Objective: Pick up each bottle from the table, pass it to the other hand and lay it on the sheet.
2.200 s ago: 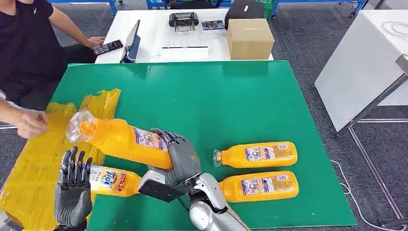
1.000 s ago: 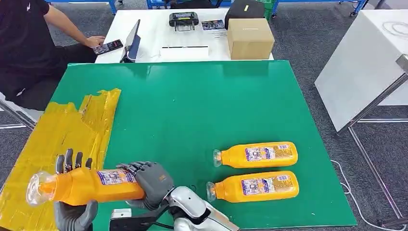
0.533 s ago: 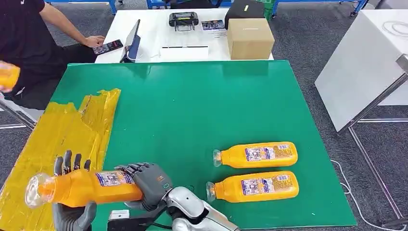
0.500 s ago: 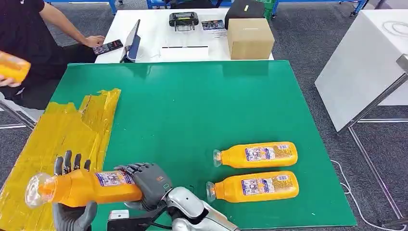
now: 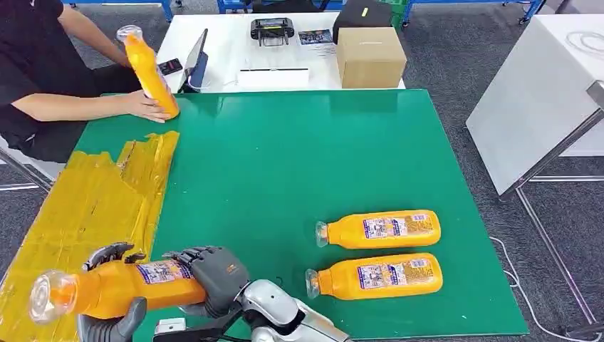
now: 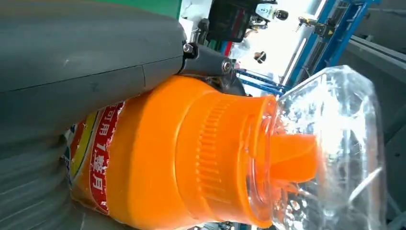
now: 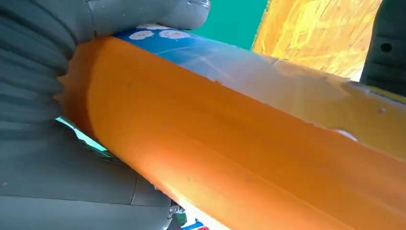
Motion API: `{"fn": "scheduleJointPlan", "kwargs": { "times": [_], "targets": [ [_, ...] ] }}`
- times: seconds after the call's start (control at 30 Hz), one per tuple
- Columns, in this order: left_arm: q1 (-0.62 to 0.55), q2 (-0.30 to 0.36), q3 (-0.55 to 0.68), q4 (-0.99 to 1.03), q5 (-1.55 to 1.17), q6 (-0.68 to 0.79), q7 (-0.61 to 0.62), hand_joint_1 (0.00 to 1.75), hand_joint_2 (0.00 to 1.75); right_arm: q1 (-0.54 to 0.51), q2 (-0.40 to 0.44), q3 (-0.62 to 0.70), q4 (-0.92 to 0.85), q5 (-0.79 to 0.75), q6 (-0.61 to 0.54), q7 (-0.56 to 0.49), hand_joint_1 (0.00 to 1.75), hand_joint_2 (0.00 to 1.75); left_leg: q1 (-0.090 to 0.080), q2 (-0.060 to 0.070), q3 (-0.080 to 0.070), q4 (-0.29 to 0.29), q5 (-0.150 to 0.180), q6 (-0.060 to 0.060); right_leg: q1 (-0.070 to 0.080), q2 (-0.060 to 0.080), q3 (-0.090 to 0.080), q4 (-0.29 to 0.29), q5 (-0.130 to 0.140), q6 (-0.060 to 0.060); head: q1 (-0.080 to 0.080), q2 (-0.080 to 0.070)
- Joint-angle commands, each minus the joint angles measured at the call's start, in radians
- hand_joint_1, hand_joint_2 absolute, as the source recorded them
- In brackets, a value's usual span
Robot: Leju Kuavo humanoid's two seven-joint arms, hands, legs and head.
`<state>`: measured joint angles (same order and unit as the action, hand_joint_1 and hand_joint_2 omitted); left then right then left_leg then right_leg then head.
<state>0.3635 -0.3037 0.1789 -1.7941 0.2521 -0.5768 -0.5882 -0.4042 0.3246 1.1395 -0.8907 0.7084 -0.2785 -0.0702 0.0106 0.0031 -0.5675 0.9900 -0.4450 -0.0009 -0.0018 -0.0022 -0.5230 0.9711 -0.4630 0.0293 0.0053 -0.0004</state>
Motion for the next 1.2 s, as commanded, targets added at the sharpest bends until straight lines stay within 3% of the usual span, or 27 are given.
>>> {"fn": "scheduleJointPlan", "kwargs": {
  "times": [0.03, 0.43, 0.47, 0.5, 0.53, 0.57, 0.6, 0.7, 0.93, 0.97, 1.2],
  "targets": [
    [-0.041, 0.007, -0.038, 0.033, -0.030, -0.010, 0.013, 1.75, 1.75, -0.004, 0.024, 0.073, 0.036, 0.023, 0.020, -0.009, 1.75, 1.75, 0.000, -0.001, 0.003, -0.001, -0.001, 0.000, 0.000, -0.001, 0.003, -0.001, -0.001, 0.000, 0.000, 0.000],
    [-0.041, 0.008, -0.033, 0.032, -0.030, -0.013, 0.012, 1.75, 1.75, 0.002, 0.024, 0.048, 0.036, 0.029, 0.001, -0.009, 1.75, 1.75, 0.000, -0.001, 0.002, -0.001, 0.000, 0.000, 0.000, -0.001, 0.002, -0.001, -0.001, 0.000, 0.000, 0.000],
    [-0.041, 0.008, -0.030, 0.029, -0.033, -0.011, 0.010, 1.75, 1.75, 0.003, 0.024, 0.037, 0.036, 0.034, -0.003, -0.009, 1.61, 1.75, 0.001, -0.002, 0.003, -0.001, -0.001, 0.000, 0.001, -0.001, 0.004, -0.002, -0.001, 0.000, 0.000, 0.000],
    [-0.041, 0.009, -0.028, 0.026, -0.035, -0.009, 0.009, 1.75, 1.75, 0.004, 0.024, 0.026, 0.034, 0.044, -0.015, -0.009, 1.06, 1.75, 0.000, -0.002, 0.002, -0.001, 0.000, 0.000, 0.000, -0.001, 0.002, -0.001, -0.001, 0.000, 0.000, 0.000],
    [-0.042, 0.010, -0.023, 0.022, -0.039, -0.004, 0.008, 1.75, 1.75, 0.006, 0.024, 0.015, 0.032, 0.071, -0.036, -0.008, 0.00, 1.75, 0.000, -0.002, 0.003, -0.001, -0.001, 0.000, 0.001, -0.001, 0.004, -0.001, -0.001, 0.000, 0.000, 0.000],
    [-0.043, 0.011, -0.014, 0.017, -0.048, 0.005, 0.004, 1.75, 1.75, 0.010, 0.024, -0.006, 0.027, 0.084, -0.040, -0.008, 0.00, 1.75, 0.000, -0.001, 0.002, -0.001, 0.000, 0.000, 0.000, -0.001, 0.002, -0.001, -0.001, 0.000, 0.000, 0.000],
    [-0.044, 0.014, 0.001, 0.007, -0.072, 0.023, -0.011, 1.75, 1.75, 0.023, 0.018, -0.045, 0.008, 0.123, -0.057, -0.013, 0.00, 0.00, 0.000, -0.002, 0.003, -0.001, -0.001, 0.000, 0.001, -0.001, 0.004, -0.001, -0.001, 0.000, 0.000, 0.000],
    [-0.053, 0.017, 0.079, 0.000, -0.113, 0.069, -0.035, 1.75, 1.75, 0.071, -0.031, -0.138, -0.099, 0.141, -0.051, -0.005, 0.00, 0.00, 0.001, -0.002, 0.003, -0.001, -0.001, 0.000, 0.001, -0.001, 0.004, -0.002, -0.001, 0.000, 0.000, 0.000],
    [-0.061, 0.013, 0.116, -0.001, -0.154, 0.103, -0.055, 1.75, 1.75, 0.087, -0.046, -0.166, -0.135, 0.142, -0.047, -0.005, 0.00, 0.00, 0.000, -0.002, 0.002, -0.001, 0.000, 0.000, 0.000, -0.001, 0.002, -0.001, -0.001, 0.000, 0.000, 0.000],
    [-0.216, 0.059, 0.319, 0.147, -0.391, 0.289, -0.110, 1.75, 1.75, 0.141, -0.112, -0.322, -0.296, 0.109, 0.013, -0.016, 0.00, 0.00, 0.001, -0.003, 0.003, -0.001, -0.001, 0.000, 0.001, -0.003, 0.004, -0.002, -0.001, 0.000, 0.000, 0.000],
    [-0.211, 0.052, 0.310, 0.139, -0.395, 0.296, -0.110, 1.75, 1.75, 0.140, -0.106, -0.321, -0.286, 0.108, 0.012, -0.020, 0.00, 0.00, 0.000, -0.002, 0.003, -0.002, 0.000, 0.001, 0.000, -0.001, 0.004, -0.002, 0.000, 0.000, 0.000, 0.000]
  ]
}}
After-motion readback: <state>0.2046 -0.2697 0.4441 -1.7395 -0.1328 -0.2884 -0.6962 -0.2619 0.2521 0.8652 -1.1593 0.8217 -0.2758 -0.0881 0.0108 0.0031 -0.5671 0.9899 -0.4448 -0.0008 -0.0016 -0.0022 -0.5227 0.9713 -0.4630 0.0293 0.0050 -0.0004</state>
